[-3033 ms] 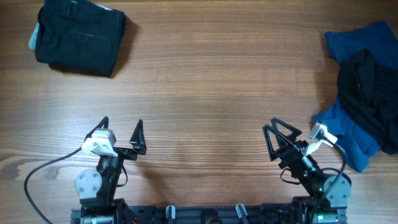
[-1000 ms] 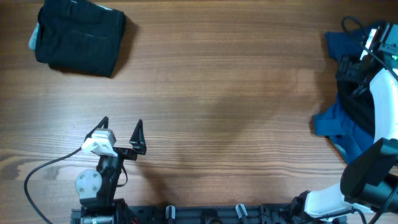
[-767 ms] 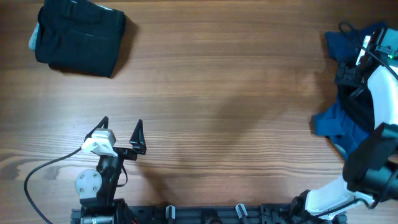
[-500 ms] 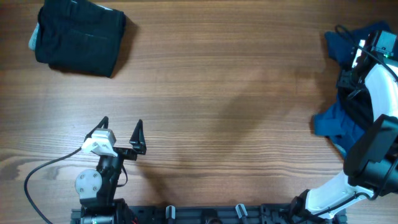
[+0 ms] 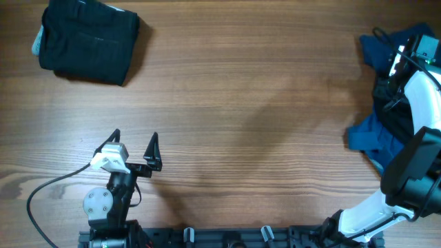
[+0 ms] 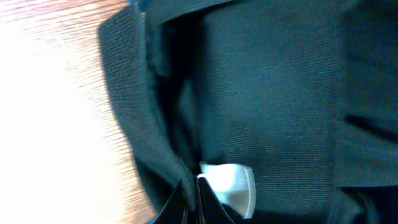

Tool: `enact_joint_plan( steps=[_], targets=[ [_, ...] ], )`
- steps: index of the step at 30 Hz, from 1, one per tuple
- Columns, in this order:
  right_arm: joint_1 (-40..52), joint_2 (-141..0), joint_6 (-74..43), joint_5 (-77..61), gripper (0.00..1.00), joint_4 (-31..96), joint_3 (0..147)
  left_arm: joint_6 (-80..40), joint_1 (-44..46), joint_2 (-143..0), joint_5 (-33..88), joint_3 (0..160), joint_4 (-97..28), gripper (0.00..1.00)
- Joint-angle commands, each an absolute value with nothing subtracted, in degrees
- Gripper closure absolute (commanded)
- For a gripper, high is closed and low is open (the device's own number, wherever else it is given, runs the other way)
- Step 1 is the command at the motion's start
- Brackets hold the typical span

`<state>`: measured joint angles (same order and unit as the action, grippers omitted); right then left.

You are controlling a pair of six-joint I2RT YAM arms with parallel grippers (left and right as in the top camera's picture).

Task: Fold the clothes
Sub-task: 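Reach the right gripper to the black garment on the right pile, then close the right gripper on the black garment's edge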

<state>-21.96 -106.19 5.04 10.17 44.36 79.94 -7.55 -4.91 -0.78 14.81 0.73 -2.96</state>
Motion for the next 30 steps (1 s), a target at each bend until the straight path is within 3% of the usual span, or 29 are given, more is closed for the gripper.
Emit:
enact_joint_plan(
  steps=[1,9,21,30],
  targets=[
    [-21.69,-102.94,2.76,-1.19,0.96,45.10,80.38,-6.39,-4.67,-0.23,14.28,0.32,-3.01,0.00],
    [-18.15,-90.11,-5.93,-24.05,0.95,46.52,82.67,-6.39,-4.64,-0.23,14.28,0.32,-2.98,0.00],
    [-0.86,-76.75,-15.29,-24.71,0.96,47.99,82.67,-6.39,-4.67,-0.23,14.28,0.32,-2.98,0.00],
    [11.68,-76.36,-26.39,-24.69,0.96,43.22,82.65,-6.39,-4.67,-0.23,14.28,0.32,-3.01,0.00]
  ],
)
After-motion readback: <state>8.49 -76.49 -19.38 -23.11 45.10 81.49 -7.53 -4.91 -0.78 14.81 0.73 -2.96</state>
